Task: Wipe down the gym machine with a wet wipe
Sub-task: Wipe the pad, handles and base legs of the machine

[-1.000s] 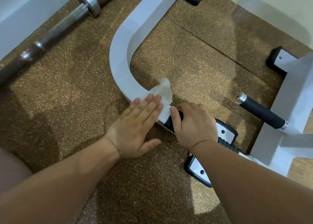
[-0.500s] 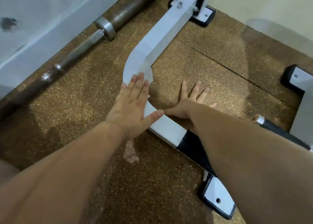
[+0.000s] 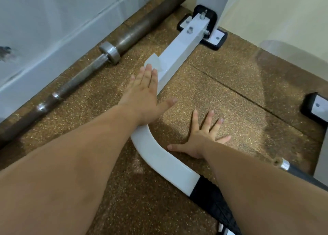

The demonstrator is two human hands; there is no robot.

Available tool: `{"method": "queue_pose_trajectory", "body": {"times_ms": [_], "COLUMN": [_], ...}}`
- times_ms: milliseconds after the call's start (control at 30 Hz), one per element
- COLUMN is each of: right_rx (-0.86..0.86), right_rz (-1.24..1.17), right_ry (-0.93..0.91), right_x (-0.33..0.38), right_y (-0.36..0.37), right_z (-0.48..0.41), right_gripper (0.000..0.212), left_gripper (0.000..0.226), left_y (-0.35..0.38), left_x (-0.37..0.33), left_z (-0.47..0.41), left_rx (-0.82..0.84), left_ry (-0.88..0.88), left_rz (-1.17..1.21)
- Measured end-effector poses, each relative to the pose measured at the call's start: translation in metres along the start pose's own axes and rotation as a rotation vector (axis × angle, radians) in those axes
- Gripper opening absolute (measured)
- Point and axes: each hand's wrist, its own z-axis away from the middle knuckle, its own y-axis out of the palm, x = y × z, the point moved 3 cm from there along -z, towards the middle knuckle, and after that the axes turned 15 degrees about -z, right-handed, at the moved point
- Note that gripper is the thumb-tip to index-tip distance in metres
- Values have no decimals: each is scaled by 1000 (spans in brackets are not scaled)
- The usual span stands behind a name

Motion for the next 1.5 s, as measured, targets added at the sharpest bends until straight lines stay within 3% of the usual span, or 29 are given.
{"method": "queue_pose_trajectory", "body": {"times_ms": [267,667,1067,1133,1300,1500], "right_rx": [9,15,45,15,-269,-61], "right_rz": [15,2,-41,-40,-64,-72], "right_ry": [-11,-12,15,10,-124,-12], "right_x": [0,-2,1,3,32,41], "right_y": [-1,-1,-4,-4,-48,-83], "right_z": [0,-1,1,3,-16,-60], "right_gripper": [159,156,157,155,145,170], "left_gripper": [108,123,127,128,127,124], "left_y": [23,-11,-18,-17,-16,-17], "left_x": [-5,-8,-9,-9,-8,-10], "left_z": [44,-51,-63,-63,-63,-67], "left_rx": [-11,-109,-93,-97,-105,-78], "left_ry": [50,143,201,201,186,151], "left_rz": [-20,-150,-179,-180,-150,-163]}}
